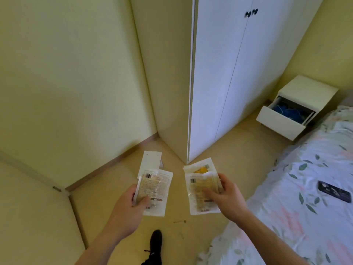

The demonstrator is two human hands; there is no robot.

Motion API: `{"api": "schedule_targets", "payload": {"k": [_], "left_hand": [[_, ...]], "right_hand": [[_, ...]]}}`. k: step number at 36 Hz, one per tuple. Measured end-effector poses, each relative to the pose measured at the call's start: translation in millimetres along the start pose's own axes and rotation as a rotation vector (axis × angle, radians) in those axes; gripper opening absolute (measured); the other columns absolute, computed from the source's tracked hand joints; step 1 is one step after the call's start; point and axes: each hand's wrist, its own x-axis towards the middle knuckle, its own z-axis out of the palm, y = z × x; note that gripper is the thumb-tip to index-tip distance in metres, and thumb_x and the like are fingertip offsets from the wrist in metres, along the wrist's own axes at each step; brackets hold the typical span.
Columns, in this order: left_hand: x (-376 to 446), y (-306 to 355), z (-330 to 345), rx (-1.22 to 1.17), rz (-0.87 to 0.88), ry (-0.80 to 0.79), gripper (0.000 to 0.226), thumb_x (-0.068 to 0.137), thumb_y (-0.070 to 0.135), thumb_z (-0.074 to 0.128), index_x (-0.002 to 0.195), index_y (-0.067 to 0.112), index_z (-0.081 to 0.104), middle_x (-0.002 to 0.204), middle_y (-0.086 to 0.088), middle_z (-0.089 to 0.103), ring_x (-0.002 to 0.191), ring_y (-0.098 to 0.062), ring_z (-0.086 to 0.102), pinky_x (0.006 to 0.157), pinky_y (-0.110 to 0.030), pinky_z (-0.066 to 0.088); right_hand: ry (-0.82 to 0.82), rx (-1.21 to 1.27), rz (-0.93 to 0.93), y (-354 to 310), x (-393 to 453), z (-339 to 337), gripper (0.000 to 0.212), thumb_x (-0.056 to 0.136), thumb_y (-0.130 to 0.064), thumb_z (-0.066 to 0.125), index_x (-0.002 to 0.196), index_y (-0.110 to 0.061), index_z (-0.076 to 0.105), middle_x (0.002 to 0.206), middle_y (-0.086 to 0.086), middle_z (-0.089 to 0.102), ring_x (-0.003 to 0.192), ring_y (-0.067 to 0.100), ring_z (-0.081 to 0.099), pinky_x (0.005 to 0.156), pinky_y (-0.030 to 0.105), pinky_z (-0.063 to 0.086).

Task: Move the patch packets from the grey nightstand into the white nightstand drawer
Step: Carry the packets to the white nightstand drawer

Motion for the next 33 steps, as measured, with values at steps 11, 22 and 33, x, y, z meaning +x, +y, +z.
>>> {"api": "schedule_targets", "payload": {"k": [11,22,33], "left_hand": [[172.3,58.7,-23.8,0.115,0.119,-0.251,0.025,0.097,0.014,0.063,0.102,0.039,0.066,0.095,0.024,0.074,0.091,-0.001,0.071,0.073,-0.021,0.053],[274.8,169.0,99.7,0.244,0.289,-0.667,0.017,0.098,0.023,0.065,0.109,0.035,0.066,0.101,0.024,0.074,0.091,0.004,0.07,0.082,-0.026,0.056],[383.5,280.3,242.1,0.321,0.309,-0.767,0.016,0.099,0.018,0.061,0.109,0.029,0.067,0.102,0.02,0.075,0.094,0.003,0.07,0.081,-0.021,0.053]], "right_hand": [[0.263,0.1,0.083,-29.8,72.7,21.4,0.034,0.091,-0.022,0.075,0.121,-0.03,0.061,0.105,-0.011,0.076,0.092,0.005,0.075,0.073,0.028,0.063],[0.712,0.362,0.2,-16.9,102.3,-73.7,0.034,0.089,-0.009,0.076,0.118,-0.021,0.063,0.1,-0.003,0.077,0.088,0.01,0.075,0.071,0.029,0.062],[0.834,0.537,0.237,-12.1,209.0,-199.0,0.023,0.092,-0.003,0.07,0.112,-0.013,0.063,0.099,0.006,0.075,0.076,0.007,0.075,0.056,0.018,0.057]]}}
